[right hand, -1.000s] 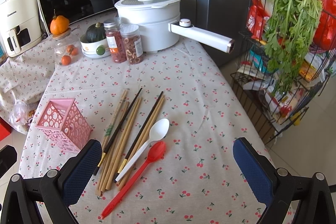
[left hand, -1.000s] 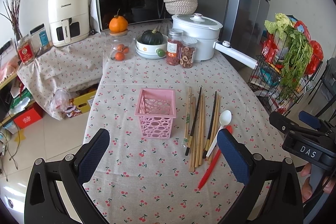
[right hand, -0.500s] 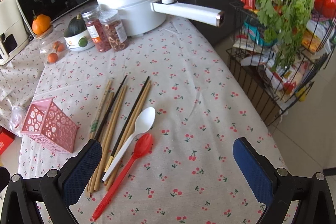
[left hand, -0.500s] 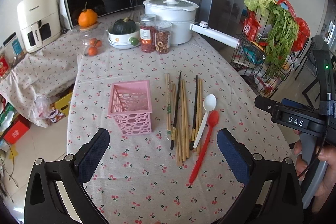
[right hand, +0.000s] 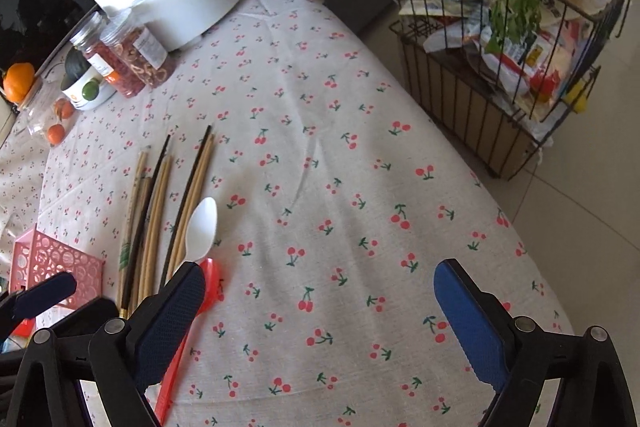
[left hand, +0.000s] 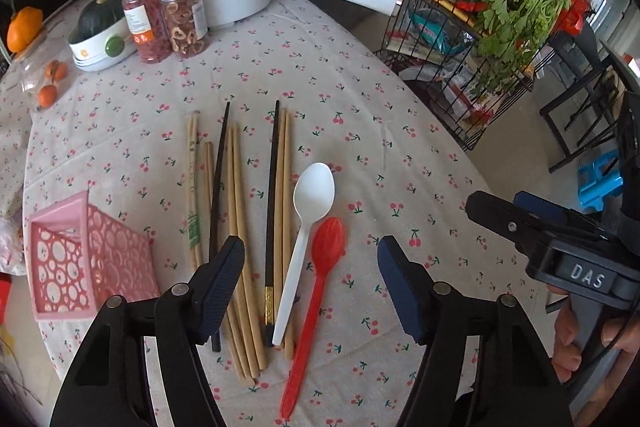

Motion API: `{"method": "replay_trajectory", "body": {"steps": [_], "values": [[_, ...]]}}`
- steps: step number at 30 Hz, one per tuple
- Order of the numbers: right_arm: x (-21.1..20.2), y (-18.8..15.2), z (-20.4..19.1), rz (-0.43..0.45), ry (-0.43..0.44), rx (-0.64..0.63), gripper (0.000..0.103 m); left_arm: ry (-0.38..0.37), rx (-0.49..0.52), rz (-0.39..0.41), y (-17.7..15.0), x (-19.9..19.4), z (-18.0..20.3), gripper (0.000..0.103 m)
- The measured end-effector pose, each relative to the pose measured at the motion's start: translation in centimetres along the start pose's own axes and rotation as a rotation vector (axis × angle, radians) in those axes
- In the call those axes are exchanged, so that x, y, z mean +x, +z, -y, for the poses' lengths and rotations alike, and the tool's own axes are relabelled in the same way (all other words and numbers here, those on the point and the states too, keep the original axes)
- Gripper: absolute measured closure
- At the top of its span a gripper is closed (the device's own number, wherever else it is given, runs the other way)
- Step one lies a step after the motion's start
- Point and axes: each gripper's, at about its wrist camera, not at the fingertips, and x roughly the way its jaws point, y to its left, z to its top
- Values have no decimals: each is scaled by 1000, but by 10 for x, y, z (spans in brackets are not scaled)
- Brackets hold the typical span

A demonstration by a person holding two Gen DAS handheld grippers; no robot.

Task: Organize utensils
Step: 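Grasp the white spoon with the left tool while the right tool grasps the red spoon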

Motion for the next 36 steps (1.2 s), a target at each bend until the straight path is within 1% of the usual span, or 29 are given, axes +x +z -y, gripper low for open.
{"method": "replay_trajectory", "body": {"steps": [1, 3, 6, 8, 11, 13, 15, 17, 20, 21, 24, 29, 32, 34, 36], "values": [[2, 2, 3, -2, -3, 7, 7, 5, 6, -14, 6, 10, 3, 36], [3, 4, 8, -11, -8, 18, 7, 1, 1, -53, 17, 30, 2, 41], [5, 6, 11, -15, -10, 8, 7, 5, -23, -97, 27, 55, -2, 42], [6, 7, 14, -18, -18, 3, 7, 20, -34, -113, 32, 68, -4, 42], [9, 10, 18, -26, -17, 3, 7, 21, -40, -129, 37, 81, -4, 42], [10, 11, 18, -26, -17, 4, 7, 25, -37, -139, 39, 89, -3, 44], [11, 12, 18, -27, -17, 4, 7, 29, -31, -148, 40, 95, 0, 51], [12, 13, 16, -30, -15, 3, 7, 43, -20, -147, 41, 98, 3, 54], [14, 13, 13, -34, -18, -2, 7, 75, 15, -144, 43, 99, 8, 66], [15, 13, 13, -35, -19, -4, 7, 74, 19, -146, 43, 99, 8, 66], [17, 13, 11, -40, -21, -4, 7, 70, 22, -134, 39, 91, 5, 67], [24, 12, 3, -63, 2, -10, 7, 41, -25, -45, 29, 53, -11, 67], [34, 10, -6, -110, 60, -13, 7, 20, -56, 15, 20, 23, -22, 67], [46, 8, -13, -163, 121, -4, 11, 7, -75, 52, 12, 2, -30, 67], [60, 5, -20, -219, 189, 8, 20, -9, -94, 84, 2, -17, -39, 67]]}}
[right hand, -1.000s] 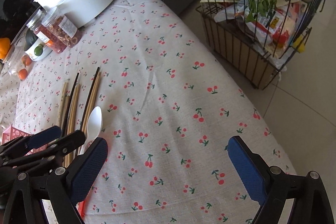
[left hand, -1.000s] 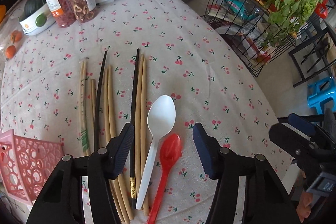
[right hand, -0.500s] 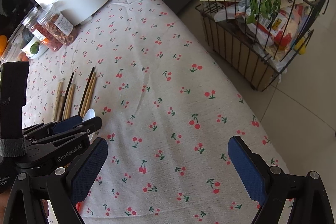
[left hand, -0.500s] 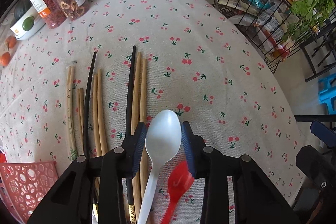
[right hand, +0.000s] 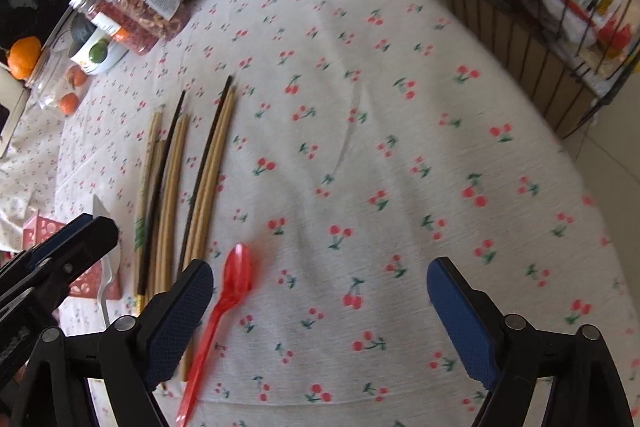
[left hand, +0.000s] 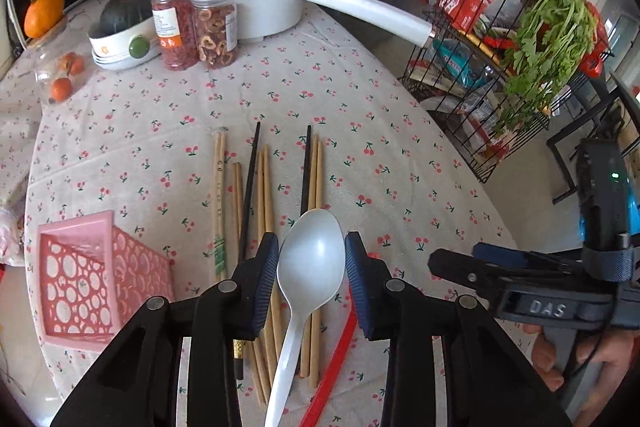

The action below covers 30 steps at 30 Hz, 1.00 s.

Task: Organize utensils
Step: 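Grasp the white spoon with the left tool while the right tool grasps the red spoon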

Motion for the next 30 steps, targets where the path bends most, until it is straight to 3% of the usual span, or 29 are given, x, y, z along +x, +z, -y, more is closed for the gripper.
{"method": "replay_trajectory", "body": {"steps": [4, 6, 14, 16, 17, 22, 30], "values": [[22, 1, -14, -45, 60, -20, 38, -36, -34, 46, -19, -32, -20, 67], [29, 1, -23, -45, 37, -54, 48, -54, -51, 66, -28, -44, -29, 67], [51, -4, -47, -23, -78, -197, 72, -109, -120, 128, -51, -64, -62, 67], [55, -7, -53, -22, -87, -232, 84, -131, -131, 138, -53, -67, -67, 67], [57, -8, -55, -25, -84, -242, 95, -139, -133, 147, -54, -70, -68, 67], [51, -9, -60, 12, -42, -237, 100, -159, -143, 207, -57, -83, -79, 67], [0, -21, -92, 206, -10, -328, 101, -175, -208, 423, -52, -131, -105, 67]]}}
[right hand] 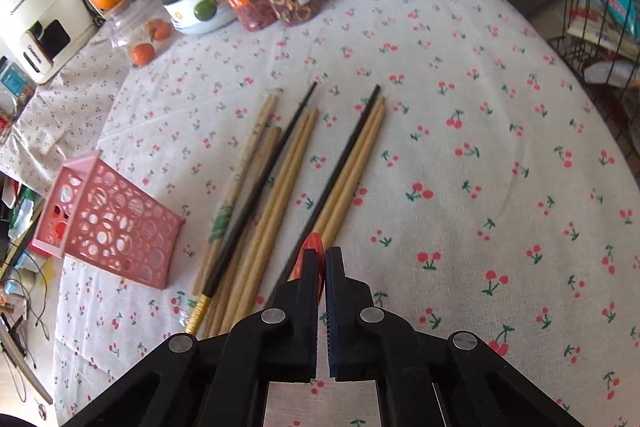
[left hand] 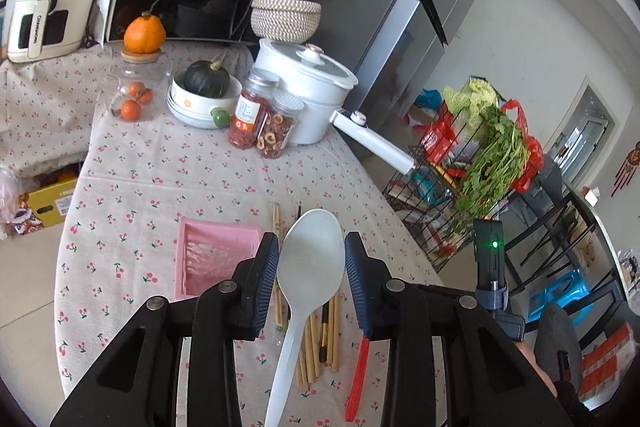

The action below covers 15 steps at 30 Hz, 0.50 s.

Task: Organize utensils
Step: 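Grasp the white spoon with the left tool while the right tool grasps the red spoon, then lift both spoons and lower them handle-first into the pink basket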

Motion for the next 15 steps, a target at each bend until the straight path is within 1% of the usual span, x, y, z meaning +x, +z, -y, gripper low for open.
{"method": "replay_trajectory", "body": {"steps": [3, 5, 9, 12, 15], "values": [[-19, 1, -14, 77, 3, -30, 102, 3, -10, 115, 14, -14, -3, 67], [-29, 2, -22, 124, 0, -50, 102, 15, -10, 209, 21, -19, -6, 67], [-38, 6, -34, 195, -13, -77, 102, 22, -13, 363, 30, -15, -16, 67], [-43, 8, -38, 231, -20, -76, 102, 77, -1, 421, 29, -3, -23, 67], [-47, 10, -38, 262, -25, -68, 102, 131, -17, 421, 28, 13, -36, 67]]}}
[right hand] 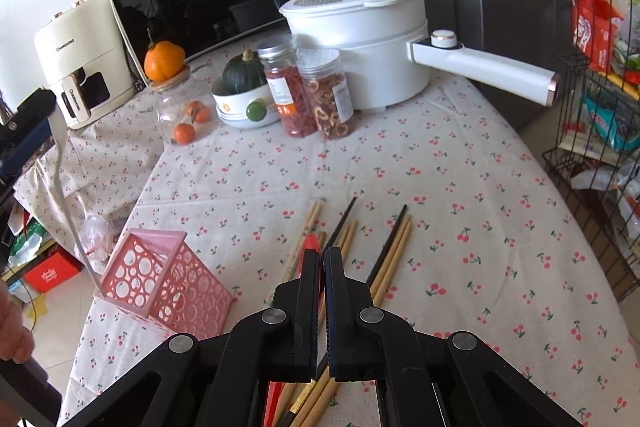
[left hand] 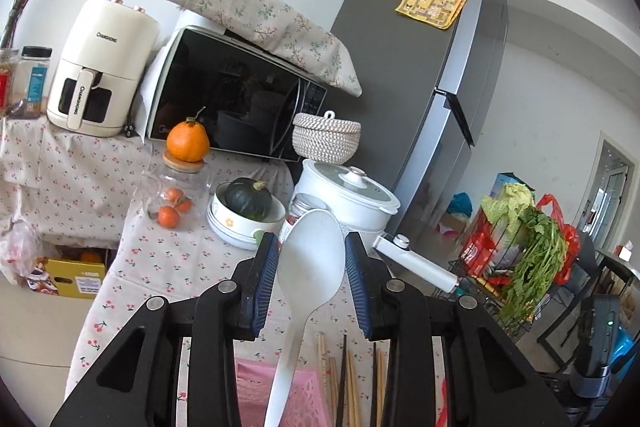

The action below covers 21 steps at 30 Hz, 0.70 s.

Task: Organize utensils
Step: 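Lift both spoons and lower them handle-first into the pink basket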

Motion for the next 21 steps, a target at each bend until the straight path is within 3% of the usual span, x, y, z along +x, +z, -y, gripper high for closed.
{"method": "replay_trajectory", "body": {"steps": [5, 12, 17, 19, 21], "values": [[-4, 2, -4, 26, -12, 17, 102, 29, -2, 11, -2, 16, -7, 67], [-12, 3, -15, 58, -4, 31, 102, -22, -6, 41, 3, 18, -1, 67], [-17, 4, -20, 95, -16, 26, 101, 1, 24, 20, -10, 27, -4, 67], [-19, 6, -21, 104, -18, 30, 101, 13, 8, -22, -14, 32, -9, 64], [-22, 8, -23, 118, -23, 29, 101, 25, -1, -67, -16, 35, -13, 52]]}}
